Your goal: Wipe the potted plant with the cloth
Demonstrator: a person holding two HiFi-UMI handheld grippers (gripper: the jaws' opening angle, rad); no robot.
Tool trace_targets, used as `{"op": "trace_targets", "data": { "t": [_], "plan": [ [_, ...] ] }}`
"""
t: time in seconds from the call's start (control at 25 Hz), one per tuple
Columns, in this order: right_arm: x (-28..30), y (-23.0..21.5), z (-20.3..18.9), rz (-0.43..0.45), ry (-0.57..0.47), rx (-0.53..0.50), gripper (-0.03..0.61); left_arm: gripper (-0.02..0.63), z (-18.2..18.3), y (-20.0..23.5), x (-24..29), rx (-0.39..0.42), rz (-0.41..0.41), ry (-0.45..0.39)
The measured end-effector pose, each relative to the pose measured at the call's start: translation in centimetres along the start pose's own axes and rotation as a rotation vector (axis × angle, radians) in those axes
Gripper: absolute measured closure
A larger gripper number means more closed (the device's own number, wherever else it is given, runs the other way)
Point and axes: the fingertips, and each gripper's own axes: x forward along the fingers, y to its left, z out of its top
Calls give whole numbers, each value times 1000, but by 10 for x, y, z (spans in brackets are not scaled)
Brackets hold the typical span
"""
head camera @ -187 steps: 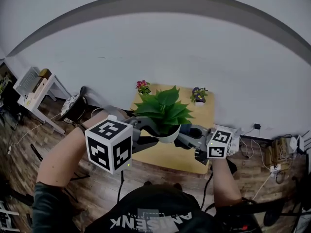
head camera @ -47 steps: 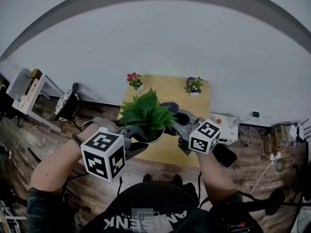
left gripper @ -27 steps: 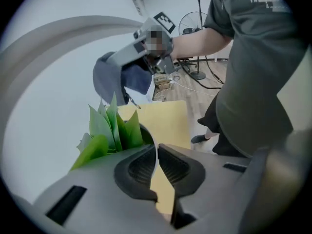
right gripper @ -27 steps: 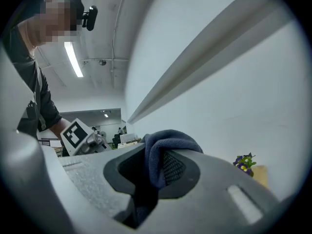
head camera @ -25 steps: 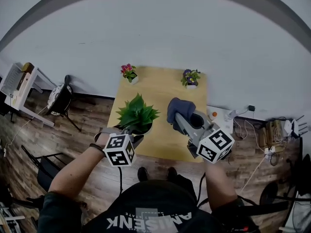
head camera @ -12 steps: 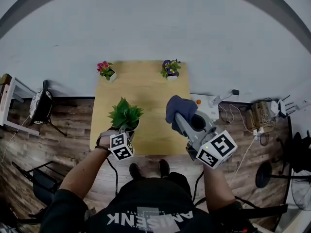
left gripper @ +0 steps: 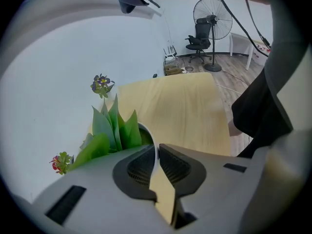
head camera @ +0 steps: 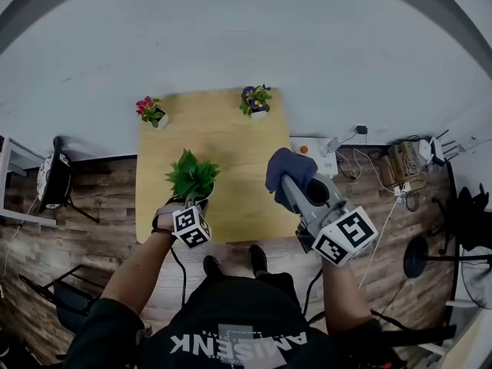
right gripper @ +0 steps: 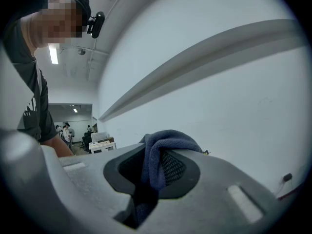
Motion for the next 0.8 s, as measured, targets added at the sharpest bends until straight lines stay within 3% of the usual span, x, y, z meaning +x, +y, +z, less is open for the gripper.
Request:
{"op": "trace_targets", "data": {
  "t": [0.16,0.44,0.64,0.8],
  "plan": [
    [-1,0,-1,-17,-6,17,526,581,0,-1,-1,-15,-17,4],
    [0,4,4,-5,-8,18,526,557,13,3,-15,-35,-28,-70],
    [-1,14,15,25,-26,-3,526,540,32,3,-48,-179,-54,-166],
    [4,24,26,68,-33,-17,526,540,57,14,-95,-315,-37,-316]
  ]
}}
